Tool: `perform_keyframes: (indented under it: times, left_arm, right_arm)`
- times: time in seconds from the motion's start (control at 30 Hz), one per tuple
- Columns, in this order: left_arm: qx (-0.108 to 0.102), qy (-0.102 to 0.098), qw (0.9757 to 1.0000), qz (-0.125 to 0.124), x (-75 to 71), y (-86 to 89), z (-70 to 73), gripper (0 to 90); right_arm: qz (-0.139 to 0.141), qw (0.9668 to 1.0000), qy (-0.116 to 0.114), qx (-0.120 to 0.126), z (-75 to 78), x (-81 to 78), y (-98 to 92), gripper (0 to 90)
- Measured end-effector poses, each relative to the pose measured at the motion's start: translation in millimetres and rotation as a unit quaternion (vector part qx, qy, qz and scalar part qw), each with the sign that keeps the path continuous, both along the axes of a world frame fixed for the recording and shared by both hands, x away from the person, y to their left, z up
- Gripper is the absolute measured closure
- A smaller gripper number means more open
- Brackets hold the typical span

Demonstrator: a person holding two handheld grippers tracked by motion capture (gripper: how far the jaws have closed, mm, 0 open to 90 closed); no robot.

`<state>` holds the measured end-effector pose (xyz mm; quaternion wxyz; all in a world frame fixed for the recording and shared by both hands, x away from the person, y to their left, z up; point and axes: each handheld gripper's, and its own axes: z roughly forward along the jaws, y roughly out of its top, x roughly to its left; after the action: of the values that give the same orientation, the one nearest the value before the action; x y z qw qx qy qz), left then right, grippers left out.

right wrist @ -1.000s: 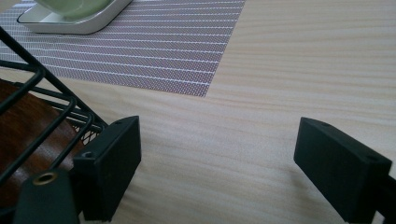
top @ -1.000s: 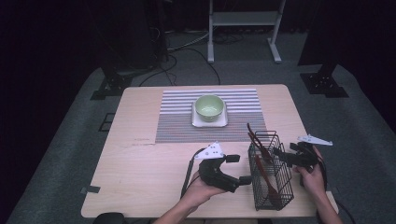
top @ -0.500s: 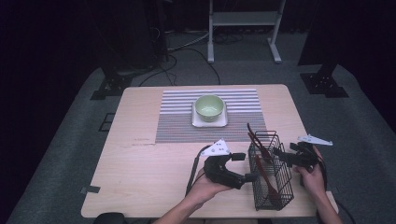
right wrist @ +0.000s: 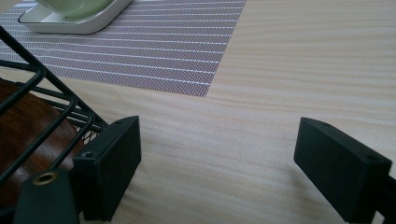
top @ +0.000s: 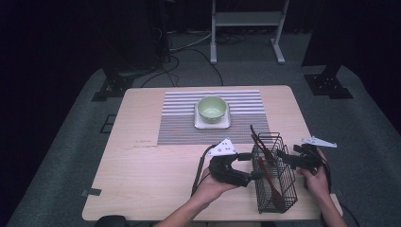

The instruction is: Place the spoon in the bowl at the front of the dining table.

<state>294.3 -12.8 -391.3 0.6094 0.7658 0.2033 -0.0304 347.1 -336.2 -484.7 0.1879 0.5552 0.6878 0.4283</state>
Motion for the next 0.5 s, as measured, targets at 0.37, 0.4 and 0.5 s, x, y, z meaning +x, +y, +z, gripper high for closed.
perform_keyframes:
  times: [0.37, 0.4, 0.5]
  left_arm:
    - [0.006, 0.001, 0.9999, -0.011, 4.8, -9.3, 4.9, 41.5]
    - [0.007, 0.002, 0.9999, -0.01, 5.0, -10.2, 5.0, 43.0]
    - [0.01, 0.002, 0.9999, -0.011, 6.5, -12.1, 5.0, 48.4]
  right_arm:
    - [0.001, 1.0, 0.001, 0.0, 0.0, 0.1, 0.2, 13.4]
    - [0.001, 1.0, 0.001, 0.0, 0.0, 0.1, 0.1, 13.4]
    - [0.002, 1.0, 0.001, 0.001, 0.0, 0.2, -0.1, 13.4]
